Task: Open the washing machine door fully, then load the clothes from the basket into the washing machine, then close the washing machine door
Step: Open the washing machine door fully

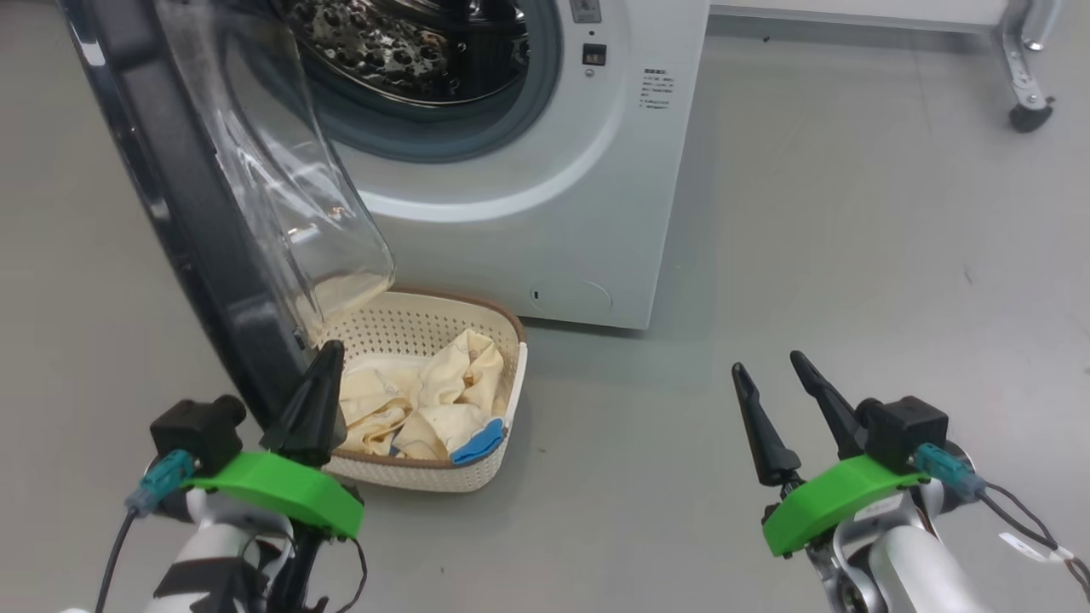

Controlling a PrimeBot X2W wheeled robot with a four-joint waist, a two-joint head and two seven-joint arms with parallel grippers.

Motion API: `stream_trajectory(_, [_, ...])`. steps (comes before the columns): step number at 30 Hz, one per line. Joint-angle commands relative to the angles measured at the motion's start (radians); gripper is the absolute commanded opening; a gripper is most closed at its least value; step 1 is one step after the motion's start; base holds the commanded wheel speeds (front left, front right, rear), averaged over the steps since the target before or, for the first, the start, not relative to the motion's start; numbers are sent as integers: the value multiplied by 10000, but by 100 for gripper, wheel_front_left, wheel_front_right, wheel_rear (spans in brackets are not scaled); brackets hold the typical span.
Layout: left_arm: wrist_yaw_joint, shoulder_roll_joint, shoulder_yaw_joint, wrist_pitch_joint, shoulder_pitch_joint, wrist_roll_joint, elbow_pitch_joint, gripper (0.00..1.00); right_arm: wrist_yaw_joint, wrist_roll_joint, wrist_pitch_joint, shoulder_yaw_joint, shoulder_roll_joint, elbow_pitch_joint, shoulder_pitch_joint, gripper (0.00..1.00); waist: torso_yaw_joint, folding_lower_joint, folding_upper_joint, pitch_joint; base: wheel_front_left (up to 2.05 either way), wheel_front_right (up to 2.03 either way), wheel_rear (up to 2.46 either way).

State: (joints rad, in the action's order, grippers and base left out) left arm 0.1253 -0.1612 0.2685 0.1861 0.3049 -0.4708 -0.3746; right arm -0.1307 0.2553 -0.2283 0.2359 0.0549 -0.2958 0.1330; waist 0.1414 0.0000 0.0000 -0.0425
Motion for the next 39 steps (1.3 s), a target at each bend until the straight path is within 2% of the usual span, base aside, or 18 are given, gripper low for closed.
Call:
stream_trajectory(1, [-158, -373, -547, 128, 349, -93, 152, 0, 0, 20, 35, 199, -41, 311, 290, 100, 208, 0, 0, 36, 0, 0, 0])
stream_trajectory(18, [-341, -638, -881, 217, 392, -424, 60, 0, 0, 62, 113, 403, -43, 214, 362, 100, 1315, 0, 0, -142, 0, 0, 0])
stream_trajectory(39, [-402, -1846, -2844, 694, 878, -1203, -175, 0, 0, -657, 692, 332, -35, 700, 885, 100, 1682, 0, 0, -1725, 0, 0, 0])
